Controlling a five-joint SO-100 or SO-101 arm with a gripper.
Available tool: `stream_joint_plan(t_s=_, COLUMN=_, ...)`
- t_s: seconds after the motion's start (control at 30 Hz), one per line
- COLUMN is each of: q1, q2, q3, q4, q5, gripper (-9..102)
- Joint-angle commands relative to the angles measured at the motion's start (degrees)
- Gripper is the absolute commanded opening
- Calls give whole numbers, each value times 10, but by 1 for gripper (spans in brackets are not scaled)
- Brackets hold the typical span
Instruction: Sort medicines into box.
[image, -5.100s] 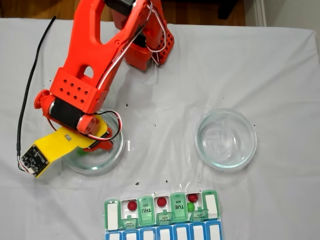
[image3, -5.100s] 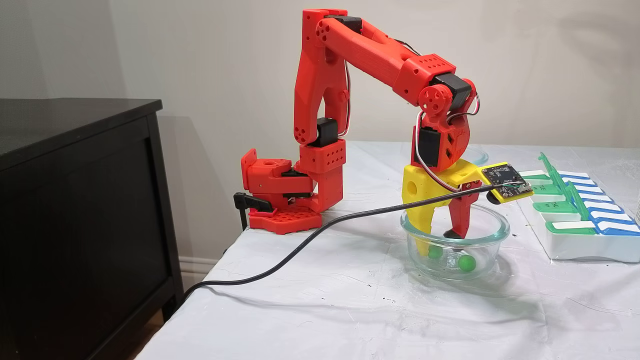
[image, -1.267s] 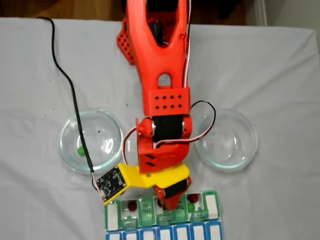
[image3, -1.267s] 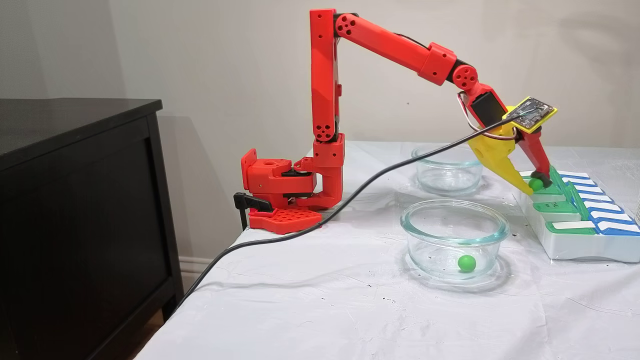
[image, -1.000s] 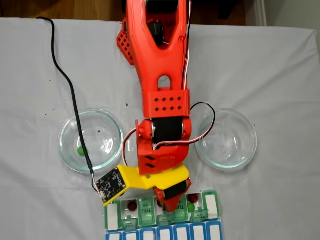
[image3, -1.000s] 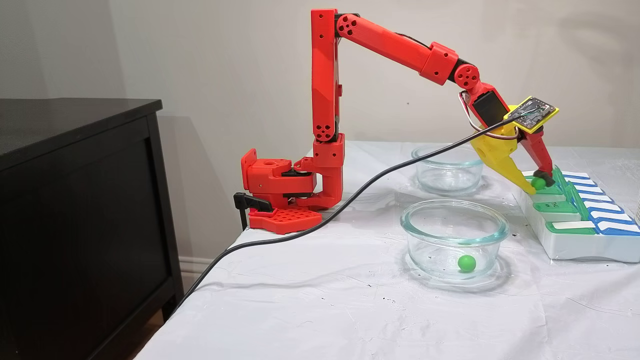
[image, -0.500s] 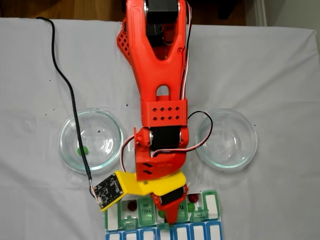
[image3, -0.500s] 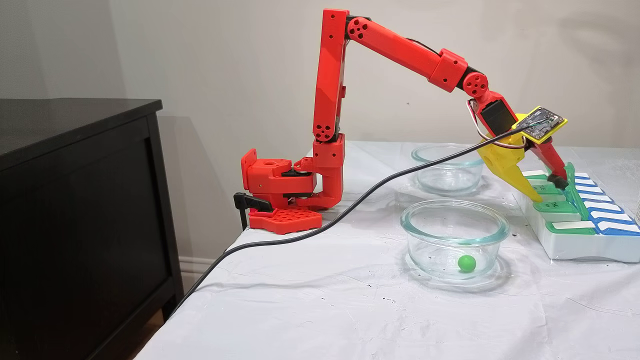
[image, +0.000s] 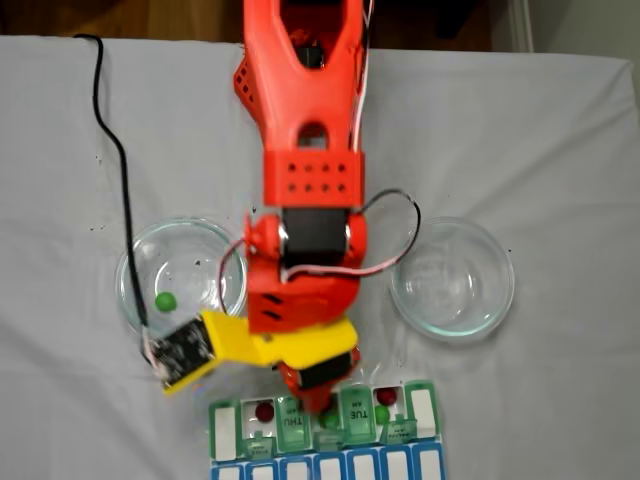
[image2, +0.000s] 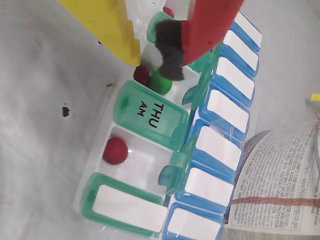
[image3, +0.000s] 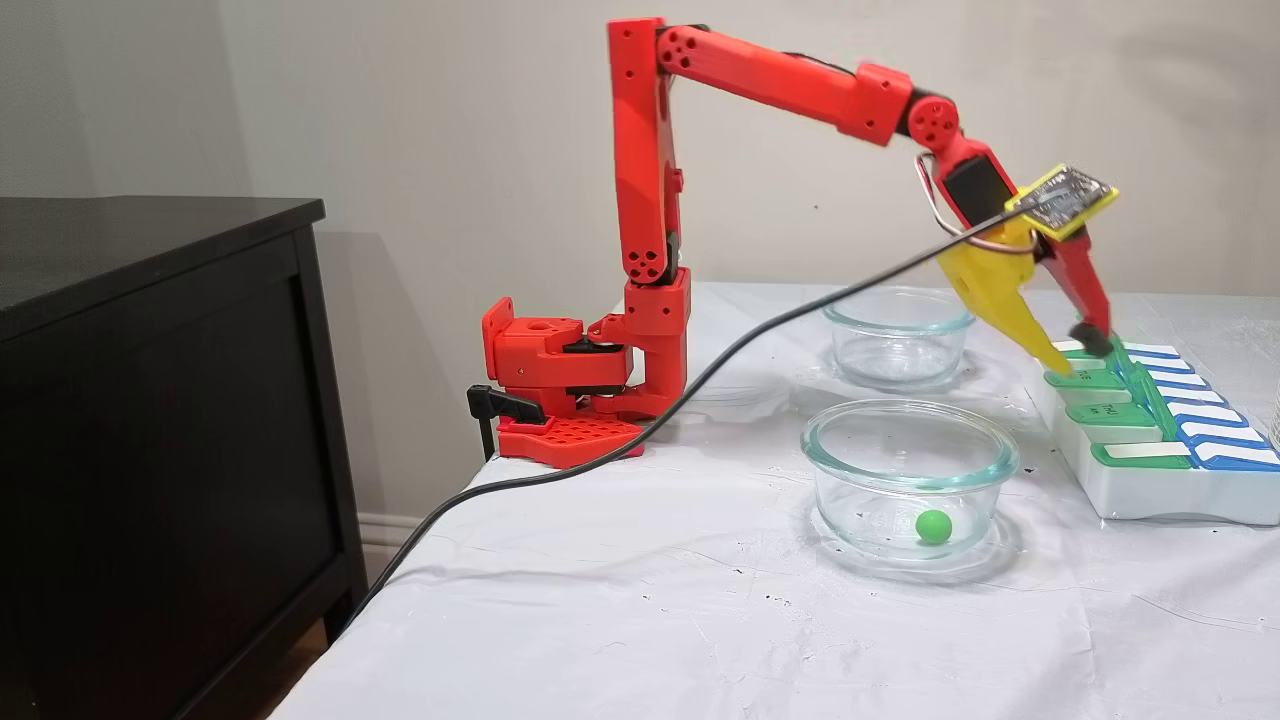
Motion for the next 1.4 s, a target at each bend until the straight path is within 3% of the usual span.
stream_joint_plan(t_s=0.0, q1=11, q2=134, q3=9, q4=42, q5=-17, gripper=0)
stream_joint_plan(t_s=0.07, q1=23, q2=154, q3=11, q4=62, q5=-34, gripper=0)
stream_joint_plan(t_s=0.27, q1=98, q2=142, q3=-70, q4=225, q5=-178, gripper=0)
stream_joint_plan(t_s=0.47, q1=208, q2=127, q3=-59, q4=214, q5=-289, gripper=0)
stream_joint_plan(t_s=0.77, q1=277, q2=221, q3=131, q4=99, q5=-440, gripper=1)
stream_joint_plan(t_s=1.1, q1=279, q2=236, q3=266, q4=-35, q5=-468, gripper=16)
stream_joint_plan(t_s=1.37, q1=272, q2=204, q3=306, q4=-118, q5=-493, gripper=18)
